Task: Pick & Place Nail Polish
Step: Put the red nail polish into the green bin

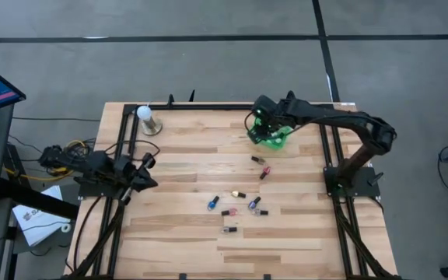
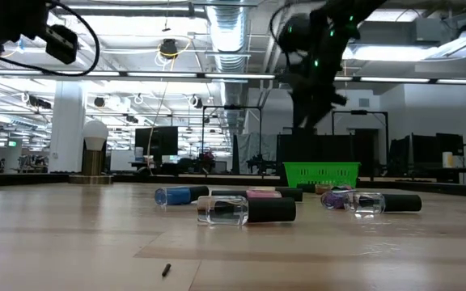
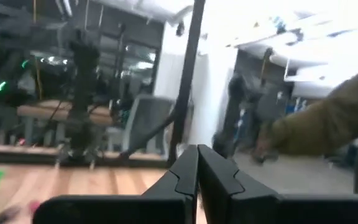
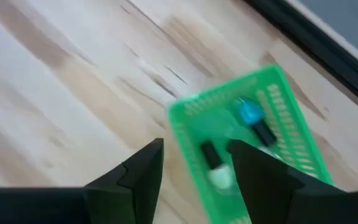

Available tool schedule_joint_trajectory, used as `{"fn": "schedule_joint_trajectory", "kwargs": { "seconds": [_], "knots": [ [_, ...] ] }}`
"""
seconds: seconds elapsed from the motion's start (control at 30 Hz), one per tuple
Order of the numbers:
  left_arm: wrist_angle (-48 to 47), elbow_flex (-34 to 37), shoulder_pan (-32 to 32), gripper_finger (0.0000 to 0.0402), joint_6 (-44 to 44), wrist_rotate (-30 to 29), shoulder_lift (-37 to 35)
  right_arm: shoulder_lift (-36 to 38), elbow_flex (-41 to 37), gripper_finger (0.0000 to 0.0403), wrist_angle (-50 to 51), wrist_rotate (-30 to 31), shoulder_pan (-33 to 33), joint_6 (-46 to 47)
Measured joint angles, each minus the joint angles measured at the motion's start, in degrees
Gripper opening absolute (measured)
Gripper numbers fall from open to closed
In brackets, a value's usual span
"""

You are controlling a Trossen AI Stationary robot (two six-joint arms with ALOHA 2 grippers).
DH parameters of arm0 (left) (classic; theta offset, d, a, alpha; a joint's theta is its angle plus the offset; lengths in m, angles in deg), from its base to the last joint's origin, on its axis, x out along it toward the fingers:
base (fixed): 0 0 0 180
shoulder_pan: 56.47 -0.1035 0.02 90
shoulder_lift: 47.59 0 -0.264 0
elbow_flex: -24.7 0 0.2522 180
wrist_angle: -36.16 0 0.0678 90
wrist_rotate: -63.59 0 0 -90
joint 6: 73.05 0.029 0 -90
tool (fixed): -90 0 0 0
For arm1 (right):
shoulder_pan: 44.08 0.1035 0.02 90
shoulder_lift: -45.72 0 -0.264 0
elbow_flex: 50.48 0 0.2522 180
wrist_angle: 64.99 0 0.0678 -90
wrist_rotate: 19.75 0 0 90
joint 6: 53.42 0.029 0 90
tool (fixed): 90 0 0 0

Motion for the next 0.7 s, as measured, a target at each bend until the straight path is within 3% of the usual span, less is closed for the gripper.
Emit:
{"fn": "schedule_joint_trajectory", "kwargs": {
  "seconds": [0.23, 0.4, 0.7],
  "knots": [
    [-6.0, 0.0, -11.0, 0.0008, -0.8, -0.6, 0.0, 6.1, 0.0, 0.0166, -0.3, 0.2, 4.1, 3.1],
    [-15.3, 0.0, -18.4, 0.0008, -4.3, -0.4, 0.2, 9.9, 0.0, 0.0159, 0.0, 0.6, 7.1, 6.1],
    [-14.0, 0.0, -19.8, 0.0008, -2.3, 2.6, 0.0, 13.4, 0.0, 0.0163, -0.1, 9.4, 15.4, 11.3]
  ]
}}
